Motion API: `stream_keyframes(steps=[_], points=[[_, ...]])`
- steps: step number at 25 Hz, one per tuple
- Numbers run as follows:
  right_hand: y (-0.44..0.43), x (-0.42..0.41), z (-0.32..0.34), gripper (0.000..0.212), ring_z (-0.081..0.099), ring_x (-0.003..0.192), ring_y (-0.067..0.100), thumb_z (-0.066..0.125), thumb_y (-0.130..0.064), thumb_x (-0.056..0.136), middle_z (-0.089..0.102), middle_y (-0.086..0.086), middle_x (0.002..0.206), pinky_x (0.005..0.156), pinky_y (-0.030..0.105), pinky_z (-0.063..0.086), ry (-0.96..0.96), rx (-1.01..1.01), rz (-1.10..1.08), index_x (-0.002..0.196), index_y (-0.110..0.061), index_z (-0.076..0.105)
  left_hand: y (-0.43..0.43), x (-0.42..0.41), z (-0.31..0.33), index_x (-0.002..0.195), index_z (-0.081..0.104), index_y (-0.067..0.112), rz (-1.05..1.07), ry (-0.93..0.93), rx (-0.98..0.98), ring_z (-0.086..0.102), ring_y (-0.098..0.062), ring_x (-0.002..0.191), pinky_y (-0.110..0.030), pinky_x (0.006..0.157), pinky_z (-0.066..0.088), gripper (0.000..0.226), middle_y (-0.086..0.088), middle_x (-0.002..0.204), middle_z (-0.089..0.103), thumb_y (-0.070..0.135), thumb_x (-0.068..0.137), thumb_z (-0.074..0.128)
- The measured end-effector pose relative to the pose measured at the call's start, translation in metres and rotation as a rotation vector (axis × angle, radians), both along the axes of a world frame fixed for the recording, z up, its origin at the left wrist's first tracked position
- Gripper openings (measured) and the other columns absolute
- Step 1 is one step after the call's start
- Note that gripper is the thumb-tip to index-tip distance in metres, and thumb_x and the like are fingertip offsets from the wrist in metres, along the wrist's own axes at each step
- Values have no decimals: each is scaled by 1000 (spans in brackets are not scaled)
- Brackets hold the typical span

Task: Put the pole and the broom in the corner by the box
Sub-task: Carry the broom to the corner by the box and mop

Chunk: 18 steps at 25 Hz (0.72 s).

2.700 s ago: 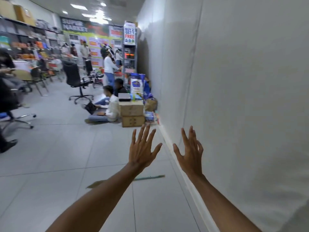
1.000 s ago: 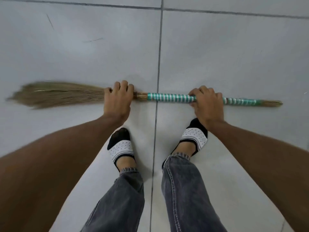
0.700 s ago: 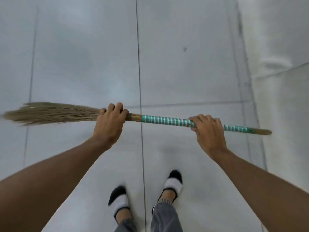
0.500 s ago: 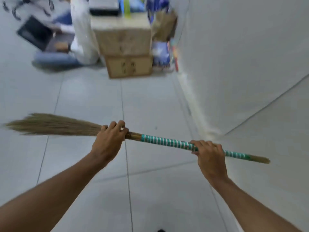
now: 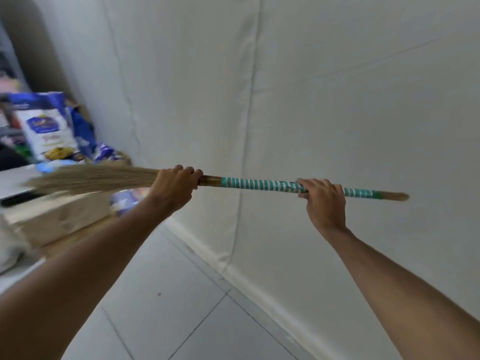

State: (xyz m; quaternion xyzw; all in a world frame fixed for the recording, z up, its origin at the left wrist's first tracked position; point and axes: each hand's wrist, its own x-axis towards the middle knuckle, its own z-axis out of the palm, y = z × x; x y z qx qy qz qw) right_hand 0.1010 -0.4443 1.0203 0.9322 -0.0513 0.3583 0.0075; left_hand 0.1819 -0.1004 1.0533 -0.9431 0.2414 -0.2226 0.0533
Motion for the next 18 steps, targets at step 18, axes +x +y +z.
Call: stream_keyframes(steps=[18], points=[[-317, -762, -22, 41, 66, 97, 19, 67, -2, 80, 77, -7, 104, 84, 36, 39, 5, 175, -921, 113, -28, 72, -525, -512, -33, 120, 55, 26, -974, -48, 117, 67, -20, 87, -34, 58, 41, 25, 5, 99, 69, 32, 96, 57]])
